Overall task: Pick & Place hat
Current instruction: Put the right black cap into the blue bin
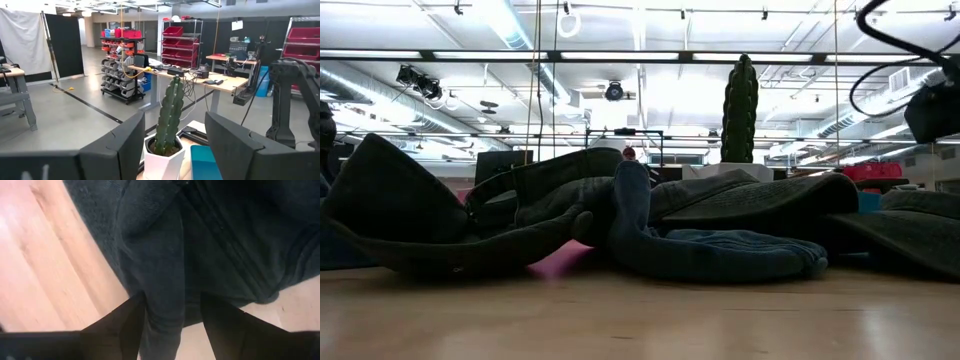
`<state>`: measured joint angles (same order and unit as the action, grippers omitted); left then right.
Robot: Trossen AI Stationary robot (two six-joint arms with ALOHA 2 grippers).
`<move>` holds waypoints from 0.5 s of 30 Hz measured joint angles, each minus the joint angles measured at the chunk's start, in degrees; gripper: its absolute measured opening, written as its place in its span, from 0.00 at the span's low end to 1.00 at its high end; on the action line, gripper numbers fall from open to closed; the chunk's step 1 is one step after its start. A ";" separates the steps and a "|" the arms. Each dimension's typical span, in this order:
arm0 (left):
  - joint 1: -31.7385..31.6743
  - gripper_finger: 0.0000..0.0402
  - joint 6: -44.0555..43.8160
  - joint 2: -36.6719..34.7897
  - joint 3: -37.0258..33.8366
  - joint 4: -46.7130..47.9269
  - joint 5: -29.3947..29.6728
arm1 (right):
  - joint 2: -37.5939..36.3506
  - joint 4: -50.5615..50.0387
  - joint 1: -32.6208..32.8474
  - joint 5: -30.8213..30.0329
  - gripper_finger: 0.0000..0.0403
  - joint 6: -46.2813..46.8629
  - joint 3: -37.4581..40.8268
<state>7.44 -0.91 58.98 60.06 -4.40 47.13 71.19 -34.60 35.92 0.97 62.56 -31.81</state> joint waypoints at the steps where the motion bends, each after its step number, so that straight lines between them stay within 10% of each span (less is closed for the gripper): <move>1: 0.00 0.53 0.00 0.00 -0.01 0.00 0.00 | 0.50 0.28 0.00 -0.04 0.47 -0.55 0.00; 8: 0.00 0.53 0.03 0.00 -0.01 0.00 0.00 | -0.75 2.25 0.31 7.29 0.06 -0.49 -0.02; 15: 0.00 0.53 0.07 0.00 -0.01 0.05 0.00 | -6.28 -3.66 3.57 11.56 0.02 2.55 -3.75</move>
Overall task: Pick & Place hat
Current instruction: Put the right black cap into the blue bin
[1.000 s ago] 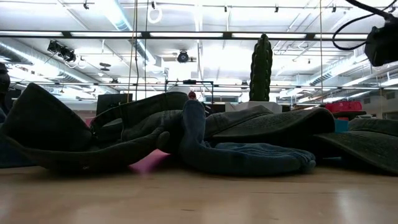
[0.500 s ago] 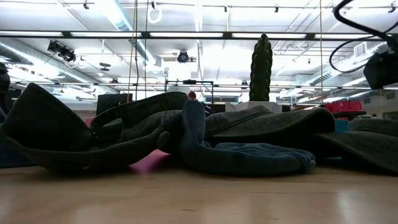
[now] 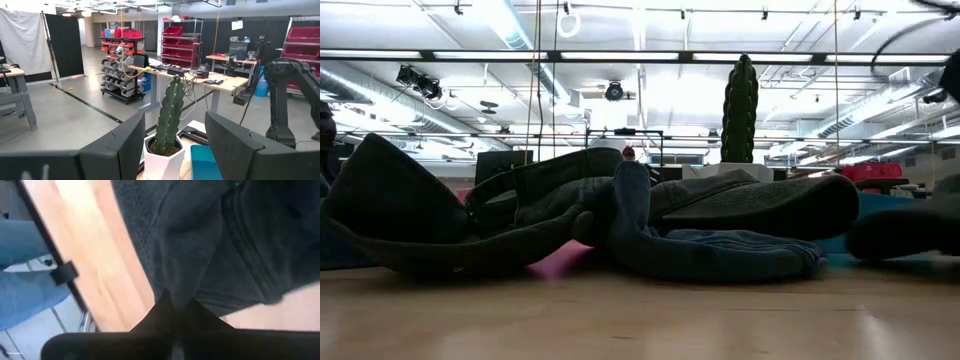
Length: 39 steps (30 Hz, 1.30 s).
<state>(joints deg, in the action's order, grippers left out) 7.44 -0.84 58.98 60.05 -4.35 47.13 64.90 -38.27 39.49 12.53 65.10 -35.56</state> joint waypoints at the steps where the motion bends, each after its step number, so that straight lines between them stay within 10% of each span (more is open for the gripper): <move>1: 0.00 0.53 0.00 0.00 0.00 0.01 0.00 | -0.71 -2.29 0.41 0.00 0.02 0.38 -1.12; 21: 0.00 0.53 0.07 0.00 0.00 0.08 0.00 | -4.04 -41.14 1.86 -22.74 0.01 -12.18 -33.55; 39: 0.00 0.53 0.04 -0.02 -0.02 0.12 -0.02 | -3.77 -50.62 -18.88 -37.71 0.01 -53.82 -34.87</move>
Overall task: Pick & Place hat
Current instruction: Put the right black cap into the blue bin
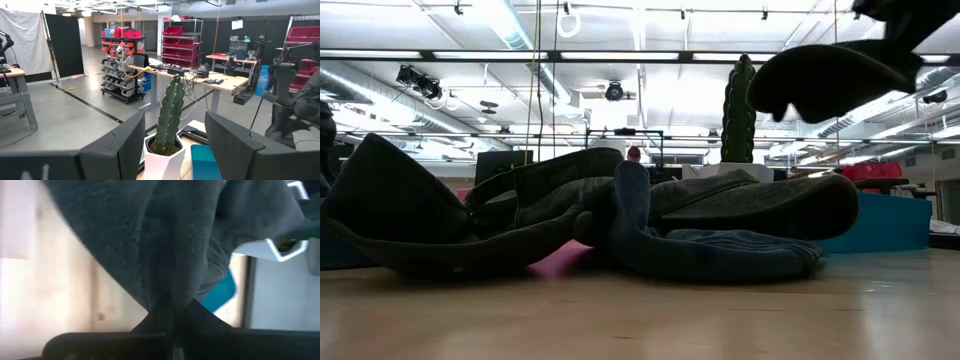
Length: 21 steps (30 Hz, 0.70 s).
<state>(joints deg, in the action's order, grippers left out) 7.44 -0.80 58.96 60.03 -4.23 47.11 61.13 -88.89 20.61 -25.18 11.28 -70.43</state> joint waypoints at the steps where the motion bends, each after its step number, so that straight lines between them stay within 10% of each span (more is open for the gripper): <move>1: 0.00 0.53 0.00 0.00 0.00 -0.01 0.01 | -0.04 0.03 -1.74 -0.27 0.01 -1.43 0.00; 21: 0.00 0.53 -0.04 0.00 0.00 0.18 0.00 | -4.62 11.10 -20.62 2.29 0.01 -7.33 17.95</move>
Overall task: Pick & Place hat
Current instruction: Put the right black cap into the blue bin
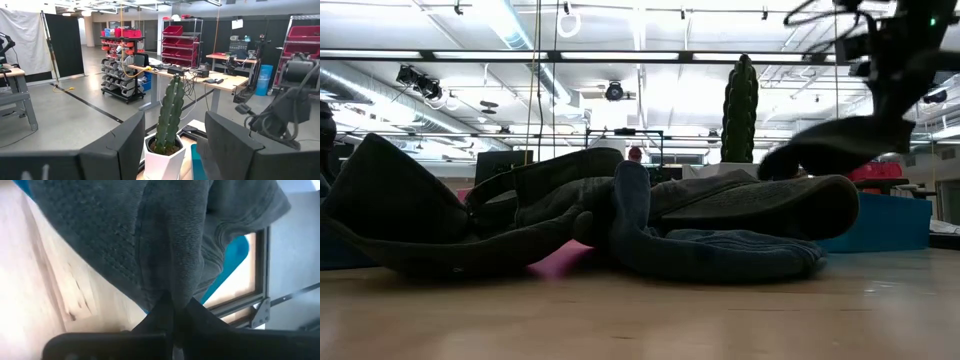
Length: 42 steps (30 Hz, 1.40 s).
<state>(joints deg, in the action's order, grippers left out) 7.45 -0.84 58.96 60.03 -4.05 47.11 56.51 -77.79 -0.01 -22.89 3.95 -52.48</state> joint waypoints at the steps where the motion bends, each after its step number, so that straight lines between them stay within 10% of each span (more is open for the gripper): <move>1: 0.02 0.53 0.00 0.00 0.00 0.00 0.00 | 0.00 0.65 -0.67 0.38 0.01 -0.60 1.04; 42: 0.02 0.53 0.02 0.00 0.00 0.26 0.00 | 6.55 12.56 -21.03 8.58 0.06 -10.91 8.43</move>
<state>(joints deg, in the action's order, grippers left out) 7.46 -0.82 58.96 60.03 -3.79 47.11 63.06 -65.23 -21.04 -14.31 -6.96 -44.05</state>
